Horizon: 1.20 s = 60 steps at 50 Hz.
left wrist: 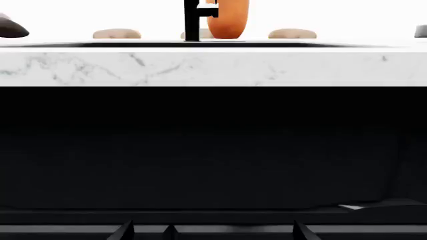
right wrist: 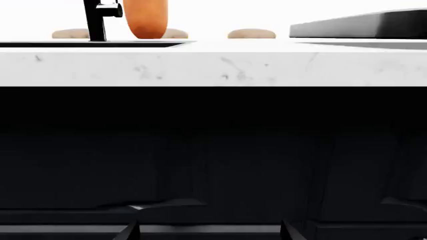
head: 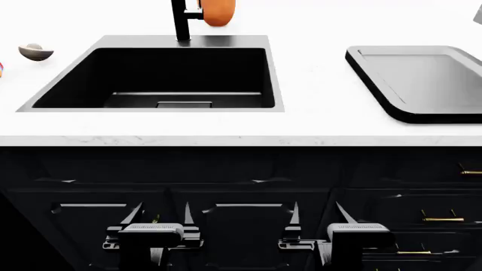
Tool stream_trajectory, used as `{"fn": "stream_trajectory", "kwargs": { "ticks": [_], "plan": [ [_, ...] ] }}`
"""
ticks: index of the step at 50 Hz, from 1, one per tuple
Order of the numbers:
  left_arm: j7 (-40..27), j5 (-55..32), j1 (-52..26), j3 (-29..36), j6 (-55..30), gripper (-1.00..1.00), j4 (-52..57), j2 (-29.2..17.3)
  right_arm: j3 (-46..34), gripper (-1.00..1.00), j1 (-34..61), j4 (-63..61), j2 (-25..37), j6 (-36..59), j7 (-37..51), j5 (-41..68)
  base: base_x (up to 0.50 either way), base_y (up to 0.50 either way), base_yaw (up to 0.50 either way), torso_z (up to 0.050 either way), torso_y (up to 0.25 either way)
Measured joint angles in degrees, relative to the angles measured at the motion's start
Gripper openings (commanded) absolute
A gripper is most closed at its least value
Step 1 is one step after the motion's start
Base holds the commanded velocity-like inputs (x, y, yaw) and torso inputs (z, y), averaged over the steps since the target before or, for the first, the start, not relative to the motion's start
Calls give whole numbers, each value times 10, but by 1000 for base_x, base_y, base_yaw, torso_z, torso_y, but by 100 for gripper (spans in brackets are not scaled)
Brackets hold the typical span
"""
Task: Pick up the fruits and vegetables and place them in the sink. Turn on the sink faucet to wash them. Then turn the sink off and put them in the tray.
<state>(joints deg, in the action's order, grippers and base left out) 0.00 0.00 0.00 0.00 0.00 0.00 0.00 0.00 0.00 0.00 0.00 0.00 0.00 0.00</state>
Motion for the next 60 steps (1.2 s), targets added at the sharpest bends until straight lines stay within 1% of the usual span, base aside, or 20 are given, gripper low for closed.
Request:
{"fn": "stream_trajectory", "kwargs": {
  "ticks": [5,12,15,22,28,33,35,38,44,48,53,60],
  "plan": [
    [-4,-5,0,6,0,100,1,-5,-5,100,-1,-2,4,-1,2,11,0,0,0,0,0],
    [-2,-27,6,15,-5,100,13,-16,-14,100,-4,-9,13,-5,4,34,0,0,0,49,7],
    [-1,-46,8,15,-22,100,36,-21,-18,100,-9,-33,17,2,6,47,0,0,0,50,8],
    [-17,-108,-13,4,-122,100,173,-38,-21,100,-7,-199,36,84,24,78,0,0,0,50,8],
    [-41,-154,-55,-10,-209,100,289,-53,-11,100,27,-355,53,183,46,123,0,0,0,50,8],
    [-55,-186,-82,-26,-263,100,365,-70,-6,100,49,-451,73,246,64,155,0,0,0,50,9],
    [-59,-196,-89,-31,-278,100,389,-75,-8,100,55,-478,84,261,75,167,0,0,0,50,7],
    [-64,-209,-96,-36,-296,100,418,-82,-18,100,63,-510,113,272,105,187,0,500,0,0,0],
    [-74,-226,-106,-47,-320,100,460,-94,-59,100,84,-550,187,269,191,236,0,500,0,0,0],
    [-81,-233,-112,-52,-333,100,478,-99,-86,100,97,-565,224,264,234,256,37,500,0,0,0],
    [-91,-236,-118,-56,-343,100,493,-104,-112,100,109,-576,256,260,271,269,50,500,0,0,0],
    [-100,-234,-121,-55,-345,100,505,-110,-140,100,122,-584,285,259,305,276,75,500,0,0,0]
  ]
}}
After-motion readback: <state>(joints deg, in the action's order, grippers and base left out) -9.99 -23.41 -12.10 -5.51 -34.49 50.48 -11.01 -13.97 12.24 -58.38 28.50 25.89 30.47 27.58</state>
